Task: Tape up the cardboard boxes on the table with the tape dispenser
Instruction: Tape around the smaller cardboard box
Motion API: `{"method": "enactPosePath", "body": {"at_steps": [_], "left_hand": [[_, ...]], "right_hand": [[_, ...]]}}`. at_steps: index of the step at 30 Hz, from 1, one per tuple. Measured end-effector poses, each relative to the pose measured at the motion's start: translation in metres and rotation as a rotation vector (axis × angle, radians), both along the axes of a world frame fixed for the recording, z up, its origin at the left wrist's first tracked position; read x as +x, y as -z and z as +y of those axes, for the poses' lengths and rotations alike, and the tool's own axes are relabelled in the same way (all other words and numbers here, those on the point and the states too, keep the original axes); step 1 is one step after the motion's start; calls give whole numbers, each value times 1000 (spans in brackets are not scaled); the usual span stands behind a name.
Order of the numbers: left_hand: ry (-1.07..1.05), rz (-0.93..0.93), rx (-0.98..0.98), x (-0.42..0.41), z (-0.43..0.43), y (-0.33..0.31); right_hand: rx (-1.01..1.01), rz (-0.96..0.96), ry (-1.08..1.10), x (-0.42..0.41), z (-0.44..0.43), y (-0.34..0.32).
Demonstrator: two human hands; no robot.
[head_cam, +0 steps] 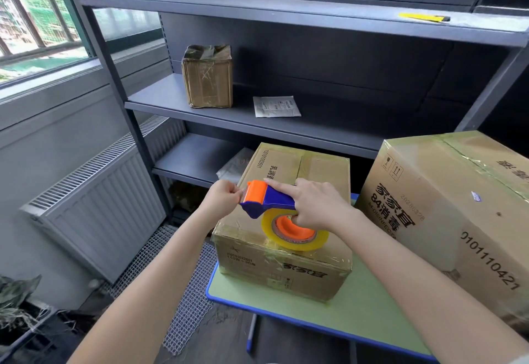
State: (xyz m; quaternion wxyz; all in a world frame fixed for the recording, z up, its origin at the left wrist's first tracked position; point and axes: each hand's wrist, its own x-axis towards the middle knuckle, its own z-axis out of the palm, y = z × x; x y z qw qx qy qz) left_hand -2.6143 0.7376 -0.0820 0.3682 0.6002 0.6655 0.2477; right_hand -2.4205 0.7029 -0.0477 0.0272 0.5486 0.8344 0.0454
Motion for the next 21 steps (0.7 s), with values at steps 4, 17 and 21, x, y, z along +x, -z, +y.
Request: {"method": "enactPosePath", "body": {"at_steps": [4, 17, 21], "left_hand": [[19, -7, -9, -9, -7, -2], [28, 16, -28, -44, -40, 7], [-22, 59, 6, -67, -41, 11]], "right_hand": [[-43, -11, -12, -5, -10, -9], [-144, -17, -54, -30, -40, -7], [-176, -47, -46, -26, -46, -11]]}}
